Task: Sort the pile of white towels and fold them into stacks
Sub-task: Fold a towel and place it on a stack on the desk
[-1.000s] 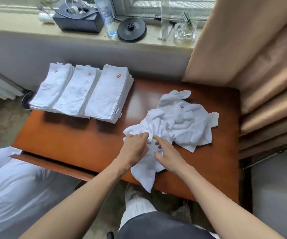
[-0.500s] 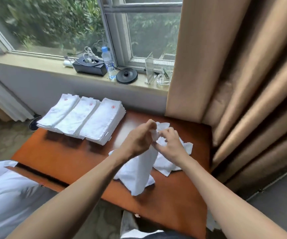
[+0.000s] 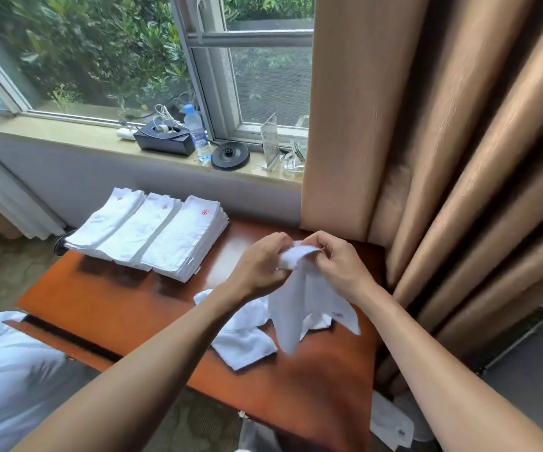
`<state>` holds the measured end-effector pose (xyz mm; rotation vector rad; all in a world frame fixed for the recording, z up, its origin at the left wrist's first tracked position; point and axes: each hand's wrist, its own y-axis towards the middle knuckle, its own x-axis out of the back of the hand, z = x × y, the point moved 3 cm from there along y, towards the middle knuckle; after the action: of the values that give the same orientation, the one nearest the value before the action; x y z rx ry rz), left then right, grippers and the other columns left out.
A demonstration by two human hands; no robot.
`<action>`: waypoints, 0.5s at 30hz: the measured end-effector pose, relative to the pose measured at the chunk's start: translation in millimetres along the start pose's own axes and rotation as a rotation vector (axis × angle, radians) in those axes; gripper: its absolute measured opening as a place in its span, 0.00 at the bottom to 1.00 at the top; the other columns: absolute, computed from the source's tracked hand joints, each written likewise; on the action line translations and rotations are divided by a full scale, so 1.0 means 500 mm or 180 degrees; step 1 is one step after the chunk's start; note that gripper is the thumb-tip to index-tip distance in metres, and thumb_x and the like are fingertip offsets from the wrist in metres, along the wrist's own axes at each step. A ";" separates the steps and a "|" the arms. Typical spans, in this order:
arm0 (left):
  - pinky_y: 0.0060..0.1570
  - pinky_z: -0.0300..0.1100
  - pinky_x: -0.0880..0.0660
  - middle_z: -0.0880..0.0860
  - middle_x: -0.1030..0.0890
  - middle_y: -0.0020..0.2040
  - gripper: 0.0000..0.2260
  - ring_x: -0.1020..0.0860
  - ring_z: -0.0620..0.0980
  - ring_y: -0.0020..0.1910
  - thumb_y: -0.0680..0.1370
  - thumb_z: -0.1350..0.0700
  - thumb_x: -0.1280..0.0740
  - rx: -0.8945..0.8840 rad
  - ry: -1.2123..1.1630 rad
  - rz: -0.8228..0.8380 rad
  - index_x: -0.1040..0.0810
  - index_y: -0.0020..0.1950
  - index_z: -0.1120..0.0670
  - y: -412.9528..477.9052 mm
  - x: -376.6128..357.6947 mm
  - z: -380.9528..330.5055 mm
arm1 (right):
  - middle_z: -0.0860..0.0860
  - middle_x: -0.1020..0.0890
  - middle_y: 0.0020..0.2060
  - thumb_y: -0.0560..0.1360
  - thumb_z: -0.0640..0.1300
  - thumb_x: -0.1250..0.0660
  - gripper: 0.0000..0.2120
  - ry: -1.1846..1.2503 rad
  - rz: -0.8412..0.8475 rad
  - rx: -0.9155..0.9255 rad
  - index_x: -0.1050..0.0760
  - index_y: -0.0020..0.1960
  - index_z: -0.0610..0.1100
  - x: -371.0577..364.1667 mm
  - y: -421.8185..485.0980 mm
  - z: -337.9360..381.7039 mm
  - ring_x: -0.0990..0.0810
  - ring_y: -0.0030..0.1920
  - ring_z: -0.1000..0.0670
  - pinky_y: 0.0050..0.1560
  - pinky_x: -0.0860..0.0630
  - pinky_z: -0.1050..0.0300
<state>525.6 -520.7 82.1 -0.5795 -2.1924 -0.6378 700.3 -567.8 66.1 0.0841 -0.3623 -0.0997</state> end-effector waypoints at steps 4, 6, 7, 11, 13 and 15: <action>0.42 0.42 0.32 0.54 0.16 0.56 0.04 0.21 0.55 0.50 0.80 0.59 0.33 0.0605 -0.0252 -0.0006 0.18 0.50 0.52 -0.017 -0.021 0.053 | 0.56 0.14 0.45 0.79 0.33 0.39 0.14 0.0326 -0.0451 -0.0317 0.17 0.51 0.47 0.017 -0.005 -0.012 0.18 0.47 0.58 0.47 0.25 0.64; 0.49 0.45 0.25 0.50 0.16 0.58 0.09 0.20 0.53 0.55 0.82 0.61 0.36 0.0689 -0.0433 -0.0001 0.18 0.55 0.51 -0.016 -0.021 0.058 | 0.54 0.14 0.48 0.79 0.35 0.35 0.10 0.0396 -0.0601 -0.0480 0.18 0.51 0.47 0.025 -0.018 -0.029 0.18 0.50 0.54 0.50 0.24 0.62; 0.53 0.46 0.24 0.49 0.16 0.58 0.11 0.20 0.53 0.56 0.81 0.61 0.37 0.0652 -0.0432 0.0077 0.18 0.57 0.51 -0.010 -0.025 0.052 | 0.54 0.15 0.48 0.77 0.37 0.33 0.09 0.0435 -0.0621 -0.0535 0.19 0.51 0.49 0.030 -0.027 -0.037 0.18 0.50 0.53 0.51 0.24 0.61; 0.47 0.44 0.27 0.48 0.16 0.51 0.11 0.21 0.52 0.50 0.81 0.59 0.36 0.0278 -0.0257 0.0189 0.19 0.60 0.49 0.012 -0.052 -0.002 | 0.53 0.15 0.46 0.75 0.39 0.24 0.11 0.0146 -0.0462 -0.0293 0.18 0.54 0.51 0.035 -0.052 -0.041 0.18 0.47 0.52 0.50 0.23 0.56; 0.46 0.45 0.27 0.48 0.16 0.49 0.10 0.21 0.52 0.49 0.81 0.56 0.35 0.0231 -0.0019 0.0103 0.19 0.60 0.46 0.024 -0.051 -0.013 | 0.58 0.14 0.47 0.77 0.43 0.27 0.07 -0.0316 -0.0504 -0.0139 0.17 0.55 0.52 0.037 -0.049 -0.034 0.17 0.49 0.56 0.52 0.22 0.54; 0.44 0.45 0.27 0.47 0.16 0.47 0.07 0.20 0.53 0.49 0.82 0.51 0.34 0.0300 0.0124 0.0180 0.19 0.59 0.44 0.033 -0.045 -0.007 | 0.60 0.14 0.47 0.79 0.47 0.29 0.06 -0.0631 -0.0545 -0.0140 0.17 0.54 0.54 0.048 -0.045 -0.030 0.17 0.50 0.56 0.51 0.21 0.51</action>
<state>550.7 -514.3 70.8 -0.5728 -2.1491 -0.5091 726.2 -591.9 58.1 0.0617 -0.5506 -0.2867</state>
